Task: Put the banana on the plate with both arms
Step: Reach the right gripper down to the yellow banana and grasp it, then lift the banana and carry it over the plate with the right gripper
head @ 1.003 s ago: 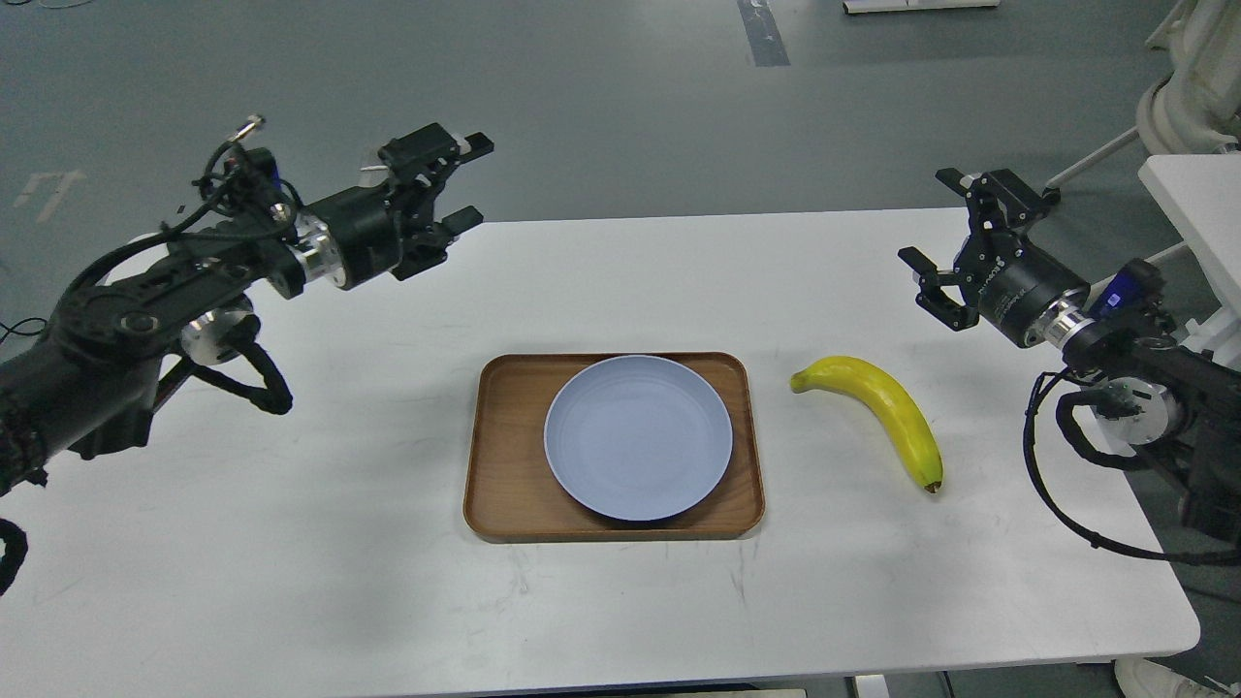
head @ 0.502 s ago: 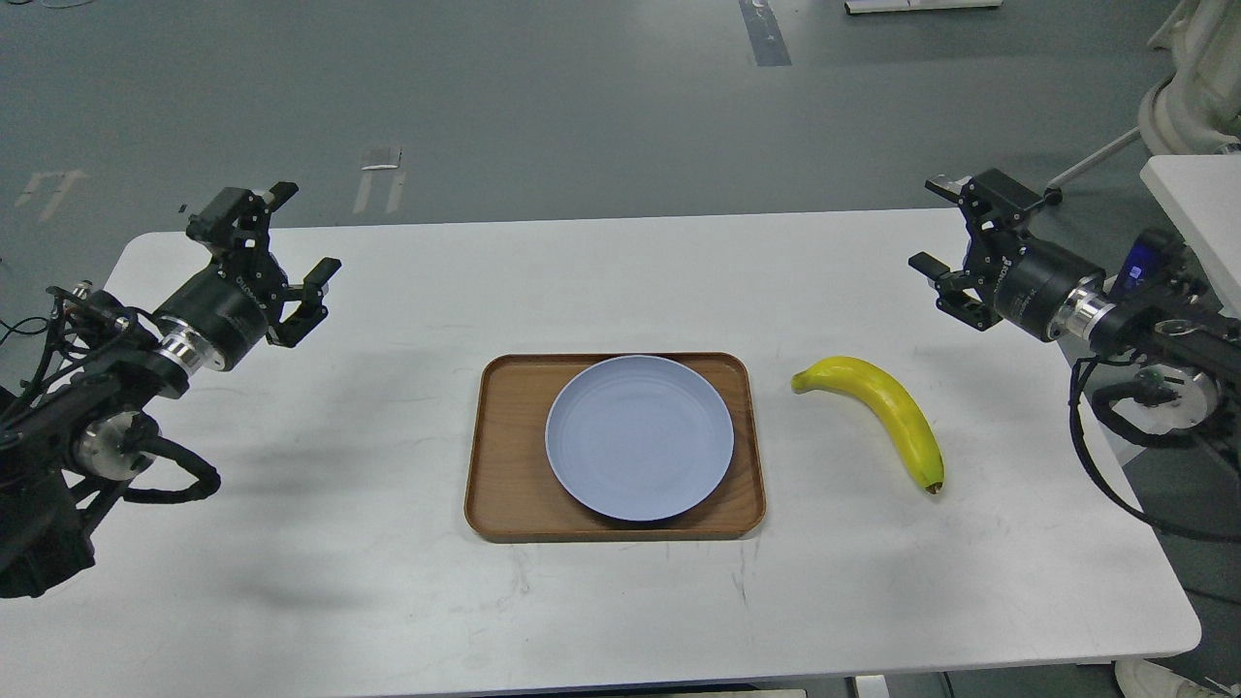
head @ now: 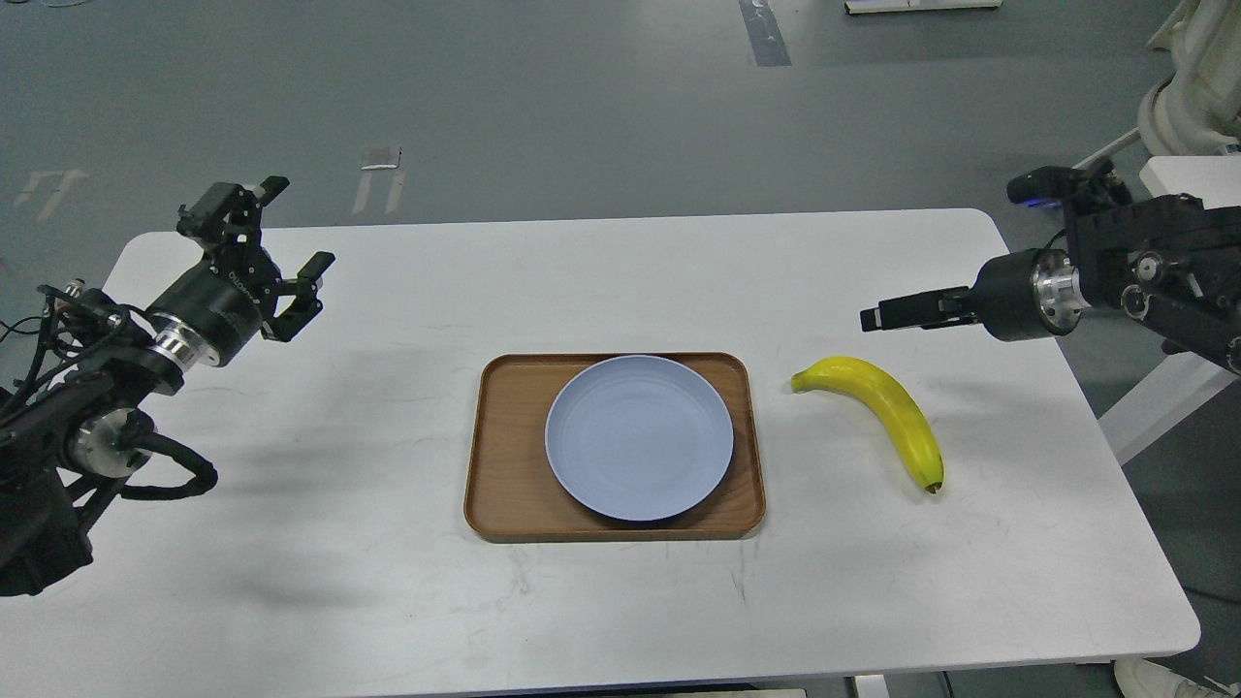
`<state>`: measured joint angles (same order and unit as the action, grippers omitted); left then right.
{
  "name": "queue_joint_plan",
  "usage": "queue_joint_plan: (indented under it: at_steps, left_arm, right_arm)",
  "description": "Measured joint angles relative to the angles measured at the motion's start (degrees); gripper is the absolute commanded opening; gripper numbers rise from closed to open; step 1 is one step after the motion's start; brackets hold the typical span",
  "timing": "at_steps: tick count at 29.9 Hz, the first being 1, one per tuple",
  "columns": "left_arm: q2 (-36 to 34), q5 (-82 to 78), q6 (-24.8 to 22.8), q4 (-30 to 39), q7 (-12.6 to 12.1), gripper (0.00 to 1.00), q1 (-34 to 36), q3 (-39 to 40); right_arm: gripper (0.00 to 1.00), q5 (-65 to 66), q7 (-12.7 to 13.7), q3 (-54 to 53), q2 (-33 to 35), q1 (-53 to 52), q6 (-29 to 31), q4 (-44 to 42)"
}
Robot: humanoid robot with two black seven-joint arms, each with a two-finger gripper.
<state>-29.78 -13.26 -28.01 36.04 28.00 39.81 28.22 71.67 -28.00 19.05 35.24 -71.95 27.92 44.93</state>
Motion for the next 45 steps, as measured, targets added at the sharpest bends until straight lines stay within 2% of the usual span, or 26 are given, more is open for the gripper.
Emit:
queue_joint_plan:
  at_steps: [5,14,17,19,21,23,24,26,30,35,40,45]
  left_arm:
    - [-0.42,0.00,0.00,0.00,0.00,0.98,0.00,0.00]
    - [-0.87,0.00,0.00,0.02,0.00,0.98,0.00,0.00]
    - [-0.97,0.00,0.01,0.01,0.00,0.98,0.01,0.00]
    - [-1.13,0.00,0.01,0.01,0.00,0.98,0.00,0.00]
    - [-1.18,0.00,0.01,0.02,0.00,0.98,0.00,0.00]
    - [-1.19,0.00,0.01,0.04,0.00,0.98,0.01,0.00]
    - [-1.22,0.00,0.01,0.05,0.00,0.98,0.00,0.00]
    - [-1.24,0.00,0.01,0.07,0.00,0.98,0.00,0.00]
    - [-1.24,0.00,0.01,0.09,0.00,0.98,0.00,0.00]
    - [-1.25,-0.01,0.01,0.09,0.00,0.98,0.00,0.00]
    - [-1.26,-0.01,0.01,0.08,0.00,0.98,0.00,-0.01]
    - [-1.21,-0.01,0.01,0.08,0.00,0.98,0.00,0.00]
  right_arm:
    - [0.99,1.15,0.00,7.13,-4.20,-0.61,-2.50,-1.90]
    - [0.96,1.20,0.00,10.55,-8.23,0.80,-4.14,-4.69]
    - [0.91,1.20,0.00,11.72,-9.08,1.51,-5.44,-5.55]
    - [0.77,1.20,0.00,12.03,-9.57,2.08,-5.89,-5.97]
    - [0.52,1.19,0.00,12.11,-10.16,2.69,-6.11,-6.24]
    - [0.36,1.19,0.00,12.18,-10.43,3.19,-6.44,-6.39]
    - [0.22,1.19,0.00,12.21,-10.48,3.37,-6.63,-6.41]
    - [0.13,1.19,0.00,12.25,-10.51,3.50,-6.83,-6.42]
    - [0.07,1.16,0.00,12.32,-10.11,3.53,-6.91,-6.18]
    - [0.07,1.08,0.00,12.36,-9.06,2.22,-6.92,-5.40]
    - [0.07,0.94,0.01,12.21,-8.67,-3.78,-6.88,-1.84]
    - [0.08,0.22,0.01,12.05,-11.58,-9.23,-6.45,0.04]
